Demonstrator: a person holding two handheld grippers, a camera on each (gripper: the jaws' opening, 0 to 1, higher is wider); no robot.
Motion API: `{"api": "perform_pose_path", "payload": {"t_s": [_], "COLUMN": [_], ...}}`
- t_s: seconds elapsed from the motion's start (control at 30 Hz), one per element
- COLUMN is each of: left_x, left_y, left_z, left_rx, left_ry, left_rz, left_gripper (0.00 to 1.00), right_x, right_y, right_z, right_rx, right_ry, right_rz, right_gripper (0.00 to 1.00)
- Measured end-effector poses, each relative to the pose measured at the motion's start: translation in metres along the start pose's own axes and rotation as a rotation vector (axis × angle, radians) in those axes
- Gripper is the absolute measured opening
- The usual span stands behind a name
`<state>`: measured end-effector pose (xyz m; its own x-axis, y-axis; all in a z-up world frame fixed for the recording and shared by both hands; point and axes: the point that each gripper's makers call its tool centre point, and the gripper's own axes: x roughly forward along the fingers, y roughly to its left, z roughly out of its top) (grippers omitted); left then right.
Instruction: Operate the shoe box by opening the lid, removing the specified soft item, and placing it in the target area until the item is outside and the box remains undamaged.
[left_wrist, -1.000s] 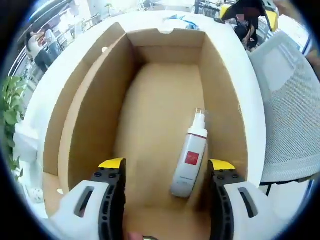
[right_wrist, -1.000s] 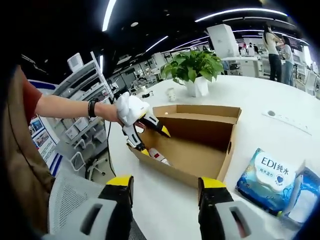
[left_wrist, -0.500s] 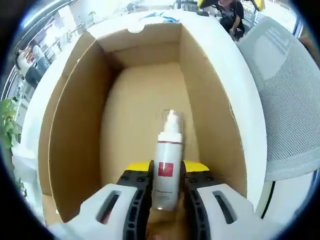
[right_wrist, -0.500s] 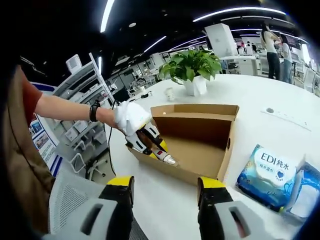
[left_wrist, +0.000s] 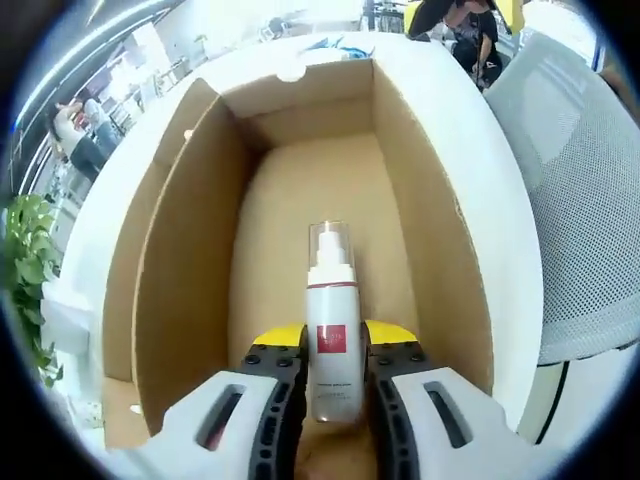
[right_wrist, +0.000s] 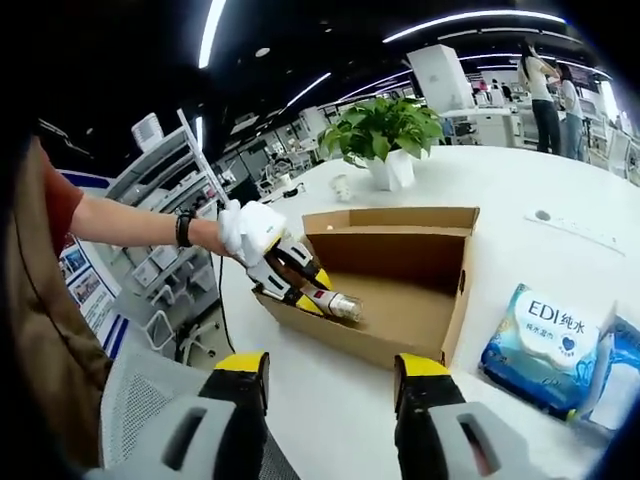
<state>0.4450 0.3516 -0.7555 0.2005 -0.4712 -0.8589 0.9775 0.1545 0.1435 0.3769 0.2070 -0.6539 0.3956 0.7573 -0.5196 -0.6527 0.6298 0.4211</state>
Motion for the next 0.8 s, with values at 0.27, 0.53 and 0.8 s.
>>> {"api": "perform_pose_path", "payload": {"t_s": [0.27,0.53,0.8], "left_x": [-0.013,-0.026,-0.032], "left_y": [0.004,-0.001,-0.011], "left_z": [0.021,0.05,0.077], "left_rx": [0.054,0.094,0.121], "left_ry": [-0.035,-0.094,-0.149], "left_rz": [0.046,0.07,0.076], "left_gripper": [0.2,0.2,0.2], "right_x": [0.008,0.012,0.013], "right_y": [0.005,0.005,0.001], "right_z": [0.006,0.008,0.014], "right_rx": [-0.018,-0.011,0.008], "right_ry": [0.011,0.02,0.02], "right_rz": [0.016,0.019,0.011], "right_gripper": [0.48,0.48,0.48]}}
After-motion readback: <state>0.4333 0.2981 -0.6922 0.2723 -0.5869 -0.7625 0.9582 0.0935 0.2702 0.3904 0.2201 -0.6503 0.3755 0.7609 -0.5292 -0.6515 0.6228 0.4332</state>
